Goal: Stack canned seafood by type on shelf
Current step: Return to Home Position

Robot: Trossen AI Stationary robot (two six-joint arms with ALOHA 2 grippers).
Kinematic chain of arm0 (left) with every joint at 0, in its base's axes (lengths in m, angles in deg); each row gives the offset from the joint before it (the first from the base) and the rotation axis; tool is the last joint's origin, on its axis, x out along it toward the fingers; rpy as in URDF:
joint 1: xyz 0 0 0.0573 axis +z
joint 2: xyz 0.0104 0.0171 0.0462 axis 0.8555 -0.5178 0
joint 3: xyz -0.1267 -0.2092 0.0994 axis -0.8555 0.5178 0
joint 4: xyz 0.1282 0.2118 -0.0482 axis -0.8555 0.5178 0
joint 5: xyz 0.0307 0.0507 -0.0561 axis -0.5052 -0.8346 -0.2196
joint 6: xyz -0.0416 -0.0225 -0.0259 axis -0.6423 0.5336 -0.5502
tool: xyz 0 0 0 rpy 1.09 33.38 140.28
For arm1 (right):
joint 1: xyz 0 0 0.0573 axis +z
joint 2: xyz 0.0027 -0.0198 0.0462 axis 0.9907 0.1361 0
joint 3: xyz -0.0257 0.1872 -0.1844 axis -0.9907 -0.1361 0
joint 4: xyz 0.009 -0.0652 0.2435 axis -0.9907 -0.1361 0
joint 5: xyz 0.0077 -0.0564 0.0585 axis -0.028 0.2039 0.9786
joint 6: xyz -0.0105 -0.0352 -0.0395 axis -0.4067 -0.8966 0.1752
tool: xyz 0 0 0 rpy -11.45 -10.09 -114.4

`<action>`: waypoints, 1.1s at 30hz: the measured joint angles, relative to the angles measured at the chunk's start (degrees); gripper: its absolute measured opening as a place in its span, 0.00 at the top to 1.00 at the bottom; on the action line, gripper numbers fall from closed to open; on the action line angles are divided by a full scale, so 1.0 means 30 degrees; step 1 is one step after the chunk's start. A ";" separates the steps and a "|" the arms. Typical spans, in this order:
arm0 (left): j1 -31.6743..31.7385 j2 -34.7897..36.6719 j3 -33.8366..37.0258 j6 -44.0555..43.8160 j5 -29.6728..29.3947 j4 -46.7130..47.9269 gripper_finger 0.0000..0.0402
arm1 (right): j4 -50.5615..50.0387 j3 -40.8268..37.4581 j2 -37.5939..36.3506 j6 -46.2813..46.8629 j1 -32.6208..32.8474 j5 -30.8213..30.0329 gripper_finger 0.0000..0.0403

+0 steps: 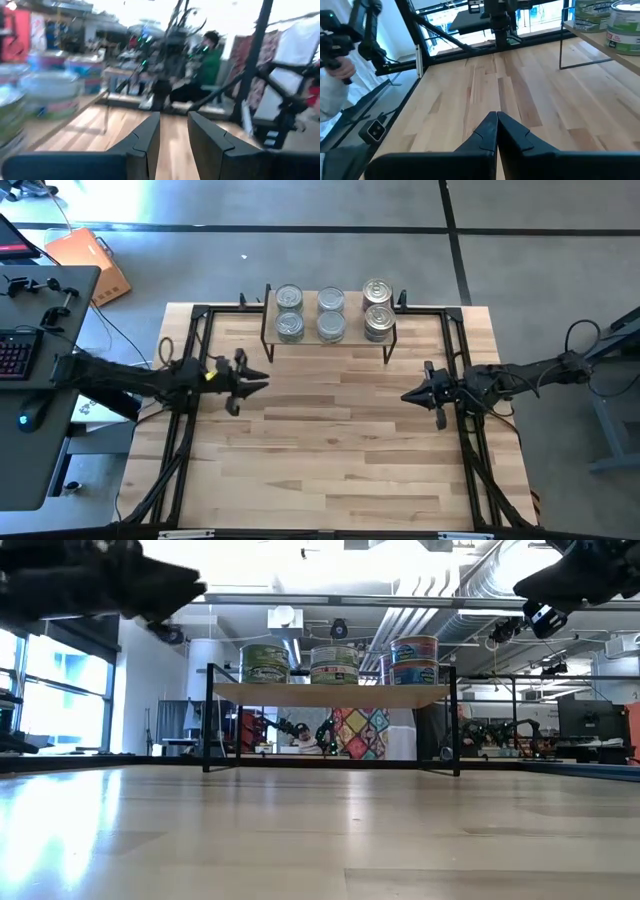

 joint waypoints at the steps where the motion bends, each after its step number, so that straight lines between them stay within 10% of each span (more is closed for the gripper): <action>1: -0.0074 0.1277 0.0088 0.0048 -0.0416 0.1716 0.78 | -0.0031 0.0000 0.0029 -0.0103 0.0000 0.0012 1.00; 12: -0.0166 0.9092 0.0129 0.0648 -0.2678 1.2414 0.78 | -0.0455 -0.1798 -0.2005 -0.1451 0.0000 0.1470 1.00; 19: -0.0166 0.9734 0.0129 0.0734 -0.2680 1.3550 0.78 | -0.0854 -0.2857 -0.7563 -0.1674 0.0000 0.1448 1.00; 33: -0.0173 0.9546 0.0107 0.0603 -0.2651 1.4260 0.78 | 0.3961 -0.6633 -0.7459 -0.2969 0.0000 0.2806 1.00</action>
